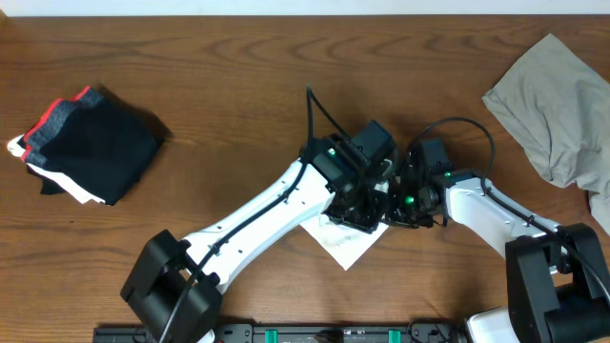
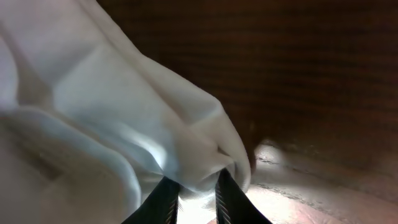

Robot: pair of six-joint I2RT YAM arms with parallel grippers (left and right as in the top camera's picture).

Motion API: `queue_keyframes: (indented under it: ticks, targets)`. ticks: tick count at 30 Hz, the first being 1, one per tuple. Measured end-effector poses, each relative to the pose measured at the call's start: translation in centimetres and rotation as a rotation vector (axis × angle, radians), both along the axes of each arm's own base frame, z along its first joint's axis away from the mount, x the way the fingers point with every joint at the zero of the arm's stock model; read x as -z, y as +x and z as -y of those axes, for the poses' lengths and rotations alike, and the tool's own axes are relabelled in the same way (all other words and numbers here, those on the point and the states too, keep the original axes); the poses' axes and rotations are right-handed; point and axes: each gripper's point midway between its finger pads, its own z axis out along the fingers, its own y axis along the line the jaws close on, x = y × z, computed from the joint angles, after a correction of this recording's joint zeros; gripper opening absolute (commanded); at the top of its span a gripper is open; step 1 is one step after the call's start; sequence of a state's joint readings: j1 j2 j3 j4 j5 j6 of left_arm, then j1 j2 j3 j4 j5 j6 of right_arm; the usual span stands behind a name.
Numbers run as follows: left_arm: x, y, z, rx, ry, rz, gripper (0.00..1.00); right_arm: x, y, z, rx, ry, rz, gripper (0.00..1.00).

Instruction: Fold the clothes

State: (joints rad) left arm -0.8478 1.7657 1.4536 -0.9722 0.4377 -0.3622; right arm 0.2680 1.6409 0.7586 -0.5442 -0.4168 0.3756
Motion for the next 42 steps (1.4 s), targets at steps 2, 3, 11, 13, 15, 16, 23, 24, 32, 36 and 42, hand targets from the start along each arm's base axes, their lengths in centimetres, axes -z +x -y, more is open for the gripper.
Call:
queue_keyframes:
  ticks: [2, 3, 11, 13, 15, 16, 23, 24, 32, 36, 42]
  targets:
    - [0.0, -0.2, 0.1, 0.005, 0.0, 0.0, 0.43, 0.0, 0.0, 0.0, 0.0, 0.0, 0.0, 0.2]
    - [0.0, -0.2, 0.1, 0.007, 0.001, -0.001, 0.43, 0.0, 0.0, 0.0, 0.0, 0.0, 0.0, 0.2]
    - [0.5, 0.0, -1.4, 0.015, 0.063, 0.014, 0.43, 0.0, -0.1, 0.2, 0.002, -0.009, -0.007, 0.21]
    - [0.8, 0.9, -2.7, -0.01, 0.109, 0.033, 0.43, 0.0, -0.1, 0.4, 0.005, -0.014, -0.015, 0.23]
    - [0.9, 2.5, -4.3, -0.051, 0.145, 0.064, 0.43, -0.1, -0.2, 1.0, 0.011, -0.025, -0.032, 0.26]
    - [0.9, 3.3, -5.0, -0.073, 0.156, 0.078, 0.44, -0.1, -0.3, 1.5, 0.02, -0.037, -0.047, 0.26]
    - [-0.1, 10.8, -10.5, -0.296, 0.172, 0.207, 0.52, -3.2, 1.8, 5.2, 0.071, -0.13, -0.019, 0.27]
    - [-0.3, 12.1, -11.2, -0.331, 0.164, 0.232, 0.52, -4.7, 2.9, 5.3, 0.073, -0.132, 0.03, 0.28]
    - [-1.3, 17.7, -15.0, -0.488, 0.135, 0.355, 0.55, -11.7, 4.4, 2.8, 0.004, -0.062, 0.216, 0.27]
    - [-0.2, 17.7, -14.6, -0.476, 0.147, 0.337, 0.55, -11.1, 2.1, 0.1, -0.101, -0.051, 0.171, 0.27]
    - [3.5, 17.5, -14.1, -0.456, 0.182, 0.247, 0.55, -10.8, 0.8, -1.9, -0.2, -0.089, 0.182, 0.27]
